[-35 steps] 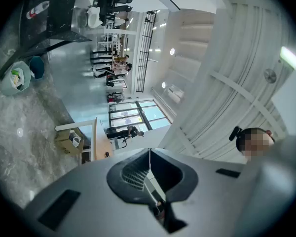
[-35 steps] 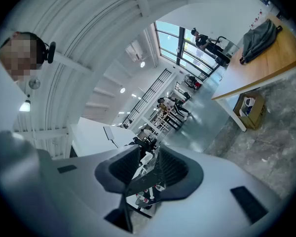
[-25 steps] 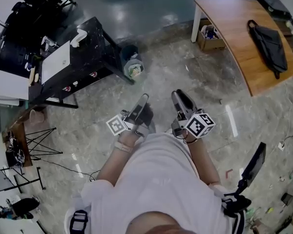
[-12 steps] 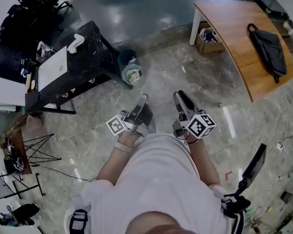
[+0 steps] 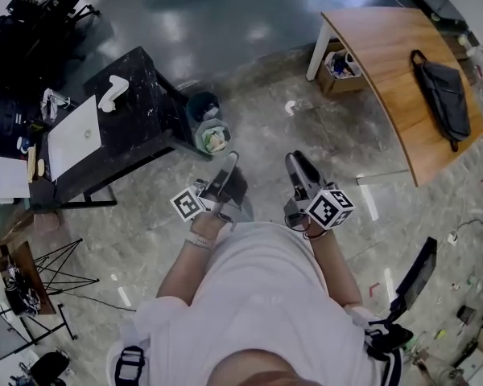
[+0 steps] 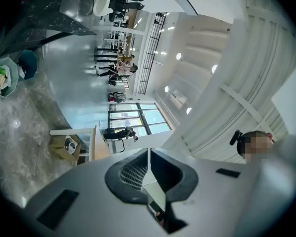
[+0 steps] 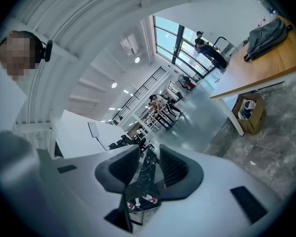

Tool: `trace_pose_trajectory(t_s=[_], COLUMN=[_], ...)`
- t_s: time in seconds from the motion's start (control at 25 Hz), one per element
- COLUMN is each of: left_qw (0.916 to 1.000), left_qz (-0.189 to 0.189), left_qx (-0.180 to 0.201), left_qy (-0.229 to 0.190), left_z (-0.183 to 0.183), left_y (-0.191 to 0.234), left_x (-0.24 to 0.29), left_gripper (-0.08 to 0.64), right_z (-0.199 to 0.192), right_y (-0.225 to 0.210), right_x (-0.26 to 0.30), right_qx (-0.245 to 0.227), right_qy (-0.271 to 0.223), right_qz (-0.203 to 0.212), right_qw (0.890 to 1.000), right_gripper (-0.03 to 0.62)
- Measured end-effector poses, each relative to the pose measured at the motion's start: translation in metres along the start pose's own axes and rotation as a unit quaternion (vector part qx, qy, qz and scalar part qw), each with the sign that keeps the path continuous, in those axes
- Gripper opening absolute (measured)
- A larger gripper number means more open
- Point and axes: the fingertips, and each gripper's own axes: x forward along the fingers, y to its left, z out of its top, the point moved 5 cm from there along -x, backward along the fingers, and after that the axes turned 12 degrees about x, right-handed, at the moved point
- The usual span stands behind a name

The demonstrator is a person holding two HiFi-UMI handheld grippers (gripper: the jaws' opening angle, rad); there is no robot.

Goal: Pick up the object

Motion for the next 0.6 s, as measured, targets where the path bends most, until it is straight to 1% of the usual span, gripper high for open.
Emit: trace_pose_trajectory(t_s=[0.24,0.44,0.6], left_qw=[0.9992,0.9977,0.9966], left_qz=[0.004,0.007,0.011], left_qx=[-0.023,-0.034,-0.041], left_qy=[-0.031,-0.058,-0.070], left_z=[0.072,0.138,0.185], left_y=[0.044,0.079,0.109], left_x=[0.008,0.009,0.011], left_gripper=[0.008,0.008,0.008], right_z=[0.000,-0.003,-0.009], right_y=[0.005,0.017,0.022], right_x=[0.080,0.156,0.214], right_qx=[-0.007,-0.018,-0.022], right_qy=[0.022,0.042,0.057], right_qz=[-0.020,-0.023,-0.024], right_qw=[1.000,0.999,0.998], right_gripper=[0.140,0.140,0.140])
